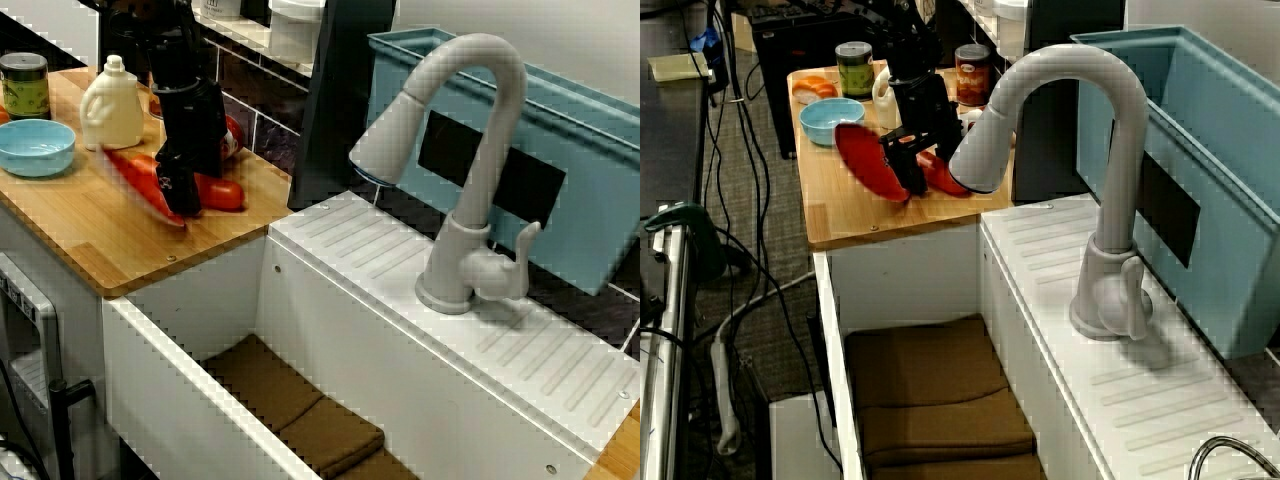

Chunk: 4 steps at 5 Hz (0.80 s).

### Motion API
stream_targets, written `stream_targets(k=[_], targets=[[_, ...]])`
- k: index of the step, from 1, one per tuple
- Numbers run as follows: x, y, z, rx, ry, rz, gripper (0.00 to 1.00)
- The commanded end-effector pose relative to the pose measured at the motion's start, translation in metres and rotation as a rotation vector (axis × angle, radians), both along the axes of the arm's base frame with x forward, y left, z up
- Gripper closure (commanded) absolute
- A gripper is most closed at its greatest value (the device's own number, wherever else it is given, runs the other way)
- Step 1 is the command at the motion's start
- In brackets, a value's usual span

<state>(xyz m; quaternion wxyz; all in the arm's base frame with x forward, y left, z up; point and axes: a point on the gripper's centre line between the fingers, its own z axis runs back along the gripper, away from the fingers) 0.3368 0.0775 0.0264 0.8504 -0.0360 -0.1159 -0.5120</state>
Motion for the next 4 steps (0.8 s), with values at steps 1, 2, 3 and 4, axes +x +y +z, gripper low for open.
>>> stream_targets(k=[1, 2, 3, 4], targets=[[0.008, 0.009, 0.016, -0.015, -0.015, 0.007, 1.00], [0.007, 0.013, 0.022, -0.032, -0.018, 0.012, 1.00], [0.007, 0.016, 0.028, -0.046, -0.018, 0.017, 1.00], [0.006, 0.019, 0.033, -0.054, -0.026, 0.019, 1.00]])
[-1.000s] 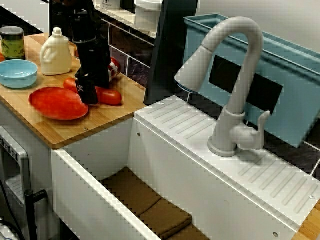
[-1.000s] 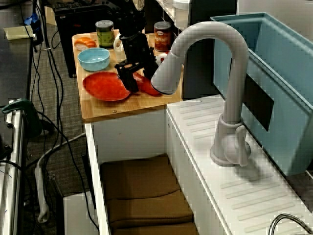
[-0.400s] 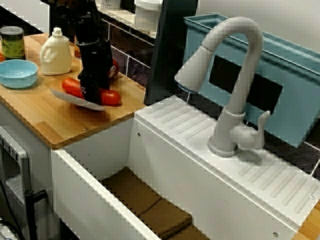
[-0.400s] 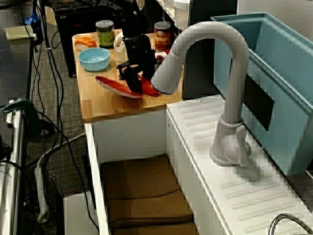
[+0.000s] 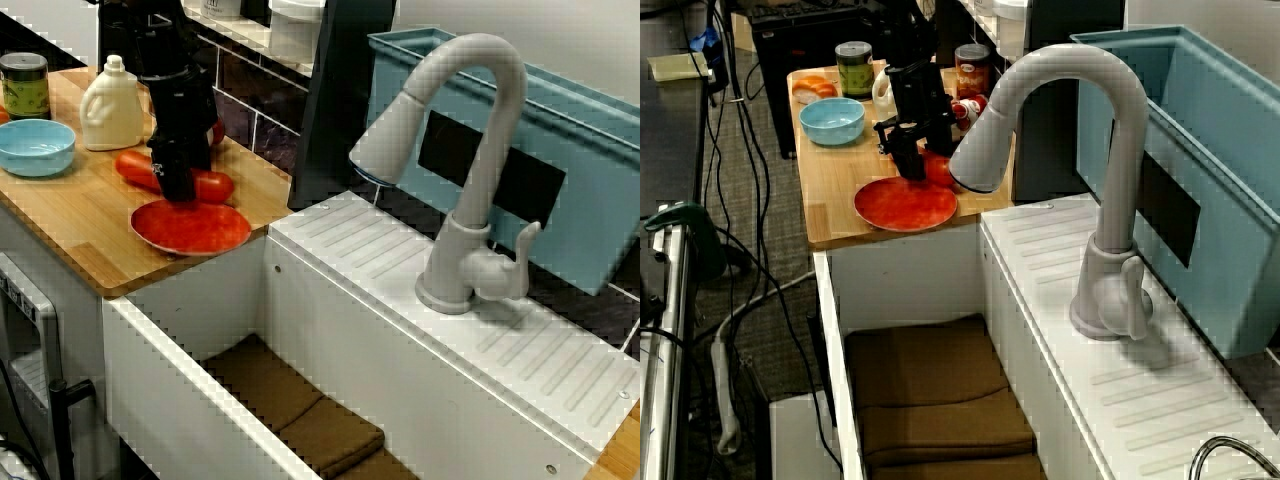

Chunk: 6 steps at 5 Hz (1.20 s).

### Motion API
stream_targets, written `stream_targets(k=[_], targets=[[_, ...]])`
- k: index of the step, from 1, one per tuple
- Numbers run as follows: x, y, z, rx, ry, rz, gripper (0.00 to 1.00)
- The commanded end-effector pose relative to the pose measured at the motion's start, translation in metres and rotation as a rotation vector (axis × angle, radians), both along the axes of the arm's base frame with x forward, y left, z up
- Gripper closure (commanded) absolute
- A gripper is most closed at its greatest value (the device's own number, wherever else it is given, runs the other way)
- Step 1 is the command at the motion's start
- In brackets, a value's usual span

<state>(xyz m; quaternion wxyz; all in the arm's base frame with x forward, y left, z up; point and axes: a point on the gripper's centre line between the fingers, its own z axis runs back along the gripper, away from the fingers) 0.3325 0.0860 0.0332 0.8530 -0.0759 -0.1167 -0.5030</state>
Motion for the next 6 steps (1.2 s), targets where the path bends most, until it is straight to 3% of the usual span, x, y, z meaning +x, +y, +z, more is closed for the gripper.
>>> stream_targets(k=[1, 4, 6], targets=[[0.009, 0.012, 0.030, 0.009, -0.071, 0.014, 1.00], [0.004, 0.008, 0.065, -0.050, -0.093, 0.008, 1.00], [0.000, -0.012, 0.081, -0.085, -0.105, -0.025, 1.00]])
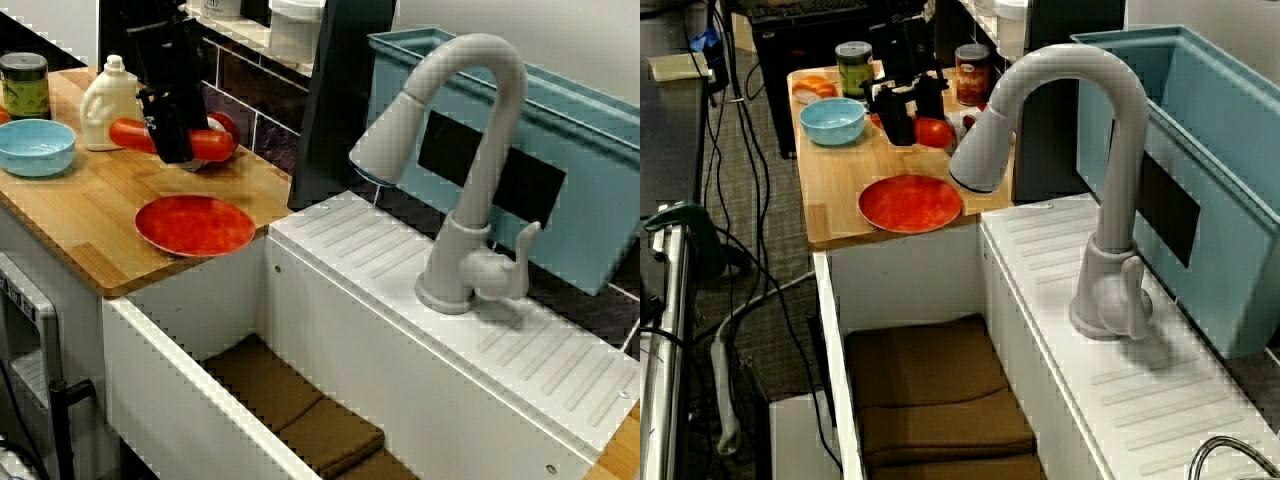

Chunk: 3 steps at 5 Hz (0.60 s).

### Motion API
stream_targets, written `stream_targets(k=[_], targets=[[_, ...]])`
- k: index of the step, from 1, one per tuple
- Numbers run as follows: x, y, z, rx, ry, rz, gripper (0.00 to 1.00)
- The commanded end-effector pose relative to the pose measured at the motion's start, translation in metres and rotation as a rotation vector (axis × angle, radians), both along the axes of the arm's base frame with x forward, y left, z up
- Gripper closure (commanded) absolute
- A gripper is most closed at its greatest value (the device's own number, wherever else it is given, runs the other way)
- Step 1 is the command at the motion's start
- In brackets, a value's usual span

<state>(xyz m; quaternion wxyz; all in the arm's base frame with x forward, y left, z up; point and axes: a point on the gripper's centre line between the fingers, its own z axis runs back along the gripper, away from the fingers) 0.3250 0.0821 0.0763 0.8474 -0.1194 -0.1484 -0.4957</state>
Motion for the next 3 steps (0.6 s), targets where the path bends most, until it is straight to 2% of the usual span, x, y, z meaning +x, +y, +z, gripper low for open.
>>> stream_targets(k=[1, 2, 3], targets=[[0.009, -0.032, 0.044, 0.000, -0.097, -0.044, 1.00], [0.006, -0.048, 0.045, -0.020, -0.117, -0.051, 1.00], [0.002, -0.057, 0.037, -0.017, -0.124, -0.052, 1.00]])
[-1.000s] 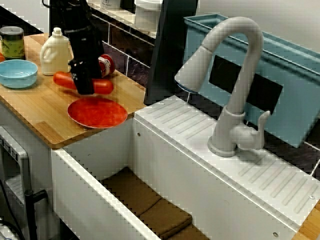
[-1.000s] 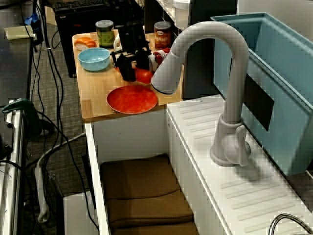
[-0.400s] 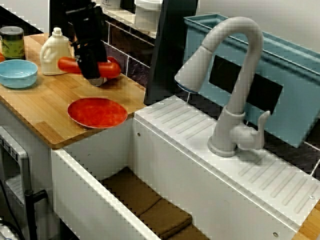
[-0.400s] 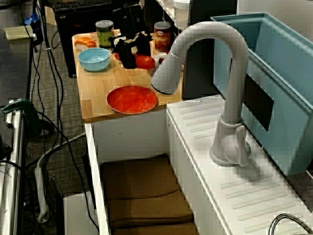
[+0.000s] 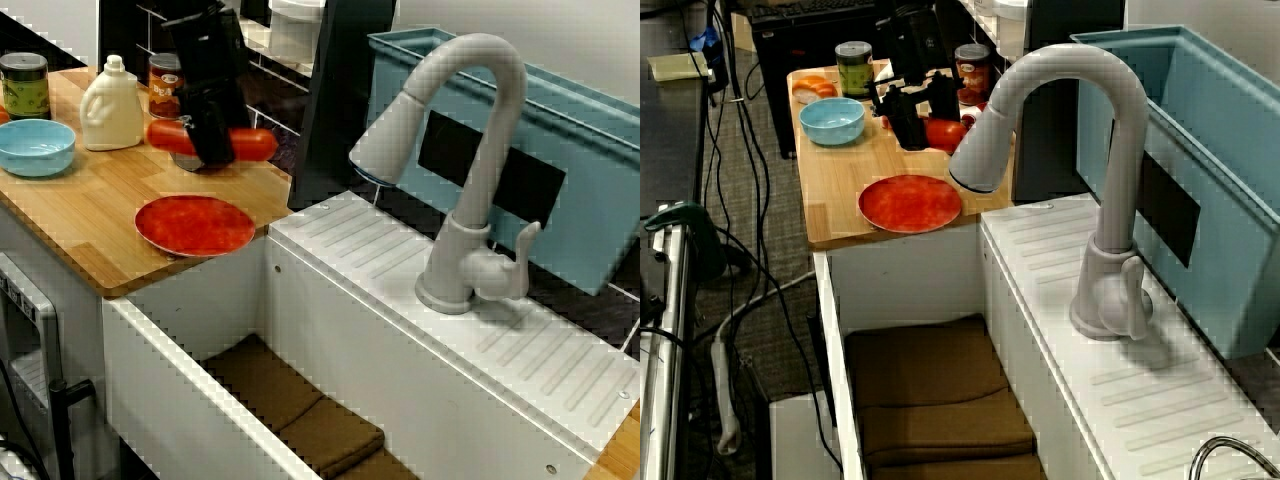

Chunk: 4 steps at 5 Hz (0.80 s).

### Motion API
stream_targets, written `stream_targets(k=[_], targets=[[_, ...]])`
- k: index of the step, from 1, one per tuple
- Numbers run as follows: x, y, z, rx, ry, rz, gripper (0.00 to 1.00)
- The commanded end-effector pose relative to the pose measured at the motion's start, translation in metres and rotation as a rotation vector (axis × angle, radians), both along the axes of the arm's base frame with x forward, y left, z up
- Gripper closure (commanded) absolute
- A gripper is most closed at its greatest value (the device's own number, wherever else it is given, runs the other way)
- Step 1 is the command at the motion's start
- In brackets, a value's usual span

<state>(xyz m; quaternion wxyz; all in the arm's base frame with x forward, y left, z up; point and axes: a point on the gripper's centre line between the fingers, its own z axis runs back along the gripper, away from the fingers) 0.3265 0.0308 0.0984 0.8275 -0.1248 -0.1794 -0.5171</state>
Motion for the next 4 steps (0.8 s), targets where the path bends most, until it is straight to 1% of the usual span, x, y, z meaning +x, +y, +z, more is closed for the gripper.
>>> stream_targets(k=[1, 2, 3, 4], targets=[[-0.001, -0.012, 0.005, 0.049, -0.069, 0.002, 1.00], [-0.003, -0.012, -0.008, 0.081, -0.065, 0.010, 1.00], [-0.002, -0.010, -0.015, 0.102, -0.064, 0.017, 1.00], [0.000, -0.007, -0.021, 0.114, -0.054, 0.026, 0.88]])
